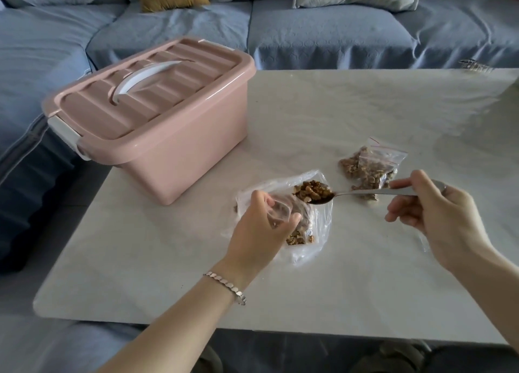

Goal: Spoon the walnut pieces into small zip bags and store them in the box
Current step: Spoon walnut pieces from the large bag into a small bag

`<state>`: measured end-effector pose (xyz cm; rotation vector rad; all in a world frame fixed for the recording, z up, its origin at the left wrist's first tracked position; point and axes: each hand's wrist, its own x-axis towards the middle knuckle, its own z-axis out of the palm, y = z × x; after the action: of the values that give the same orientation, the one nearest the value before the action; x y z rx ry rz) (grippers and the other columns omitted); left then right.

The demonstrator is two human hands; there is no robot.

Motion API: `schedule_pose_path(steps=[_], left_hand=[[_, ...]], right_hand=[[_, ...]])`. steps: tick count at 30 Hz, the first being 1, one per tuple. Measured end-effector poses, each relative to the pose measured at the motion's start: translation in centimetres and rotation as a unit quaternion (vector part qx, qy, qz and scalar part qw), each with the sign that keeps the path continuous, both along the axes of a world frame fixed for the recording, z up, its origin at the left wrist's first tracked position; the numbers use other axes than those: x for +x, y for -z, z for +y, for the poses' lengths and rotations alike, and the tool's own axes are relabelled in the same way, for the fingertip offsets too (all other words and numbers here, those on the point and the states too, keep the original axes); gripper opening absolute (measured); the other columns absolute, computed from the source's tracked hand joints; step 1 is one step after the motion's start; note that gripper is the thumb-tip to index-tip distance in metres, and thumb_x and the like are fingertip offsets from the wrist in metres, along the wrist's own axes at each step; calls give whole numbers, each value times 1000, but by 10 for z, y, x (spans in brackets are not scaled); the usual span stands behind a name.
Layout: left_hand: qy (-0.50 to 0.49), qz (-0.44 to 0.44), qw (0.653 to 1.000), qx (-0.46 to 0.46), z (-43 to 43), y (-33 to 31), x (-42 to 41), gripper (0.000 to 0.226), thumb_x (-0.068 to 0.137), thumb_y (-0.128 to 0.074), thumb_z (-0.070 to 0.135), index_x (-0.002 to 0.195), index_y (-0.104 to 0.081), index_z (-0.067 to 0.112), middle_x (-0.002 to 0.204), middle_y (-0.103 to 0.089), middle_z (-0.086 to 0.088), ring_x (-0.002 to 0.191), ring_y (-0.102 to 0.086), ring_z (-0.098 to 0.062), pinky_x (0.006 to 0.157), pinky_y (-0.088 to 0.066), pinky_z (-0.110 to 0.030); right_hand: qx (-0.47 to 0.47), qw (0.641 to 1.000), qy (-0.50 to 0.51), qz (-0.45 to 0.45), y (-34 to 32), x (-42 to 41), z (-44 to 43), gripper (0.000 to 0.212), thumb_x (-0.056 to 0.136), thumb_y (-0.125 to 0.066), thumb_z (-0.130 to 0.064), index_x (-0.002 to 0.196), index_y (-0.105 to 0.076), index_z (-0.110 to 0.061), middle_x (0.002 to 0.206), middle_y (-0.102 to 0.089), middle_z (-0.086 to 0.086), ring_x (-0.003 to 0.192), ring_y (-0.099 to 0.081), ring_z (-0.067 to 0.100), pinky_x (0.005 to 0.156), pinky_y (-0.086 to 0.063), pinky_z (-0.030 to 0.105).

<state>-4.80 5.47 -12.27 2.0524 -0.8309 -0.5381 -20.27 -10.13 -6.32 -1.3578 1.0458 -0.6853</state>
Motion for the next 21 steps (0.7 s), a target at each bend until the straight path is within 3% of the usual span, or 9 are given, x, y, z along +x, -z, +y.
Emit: schedule_pose_path(steps=[4,8,12,16,18,21], left_hand=[[-2,-34,999,32,-1,8,-1,36,80,-62,49,95,-39,25,85,-59,9,56,-54,-8,58,-47,-25],[6,-45,999,28,-2,7,-2,37,78,-67,45,94,-41,25,75,-52,15,60,-51,4,55,-37,-12],[25,-53,998,24,-1,7,-6,39,77,-69,42,96,-41,23,70,-51,15,59,-49,2,54,-37,-10],[26,-26,999,10,0,9,-6,39,78,-69,41,94,-37,24,73,-52,12,56,-51,6,54,-36,-6],[30,-25,999,6,0,9,-5,40,79,-67,41,95,-35,24,80,-50,13,56,-51,7,55,-36,-4],[34,-31,999,5,2,8,-4,41,80,-65,43,98,-34,24,85,-51,12,59,-51,5,56,-37,-4]], right_hand=[[-20,999,-31,9,-14,2,-9,32,96,-41,-24,74,-61,-11,43,-58,3,37,-54,12,41,-38,15],[-46,992,-98,63,-25,14,-8,34,96,-42,-24,73,-61,-8,42,-58,3,36,-55,13,39,-36,15],[-168,966,-169,103,-36,25,8,36,97,-41,-23,72,-62,-9,46,-62,3,38,-56,13,39,-36,16],[-334,911,-201,135,-50,28,26,36,95,-42,-31,68,-63,-20,51,-65,-6,49,-57,7,56,-43,17],[-372,899,-195,125,-56,25,29,36,96,-43,-35,68,-63,-23,52,-64,-10,52,-58,8,56,-42,14],[-364,910,-180,88,-57,18,27,34,91,-42,-38,69,-63,-22,53,-64,-10,46,-58,10,50,-42,16]])
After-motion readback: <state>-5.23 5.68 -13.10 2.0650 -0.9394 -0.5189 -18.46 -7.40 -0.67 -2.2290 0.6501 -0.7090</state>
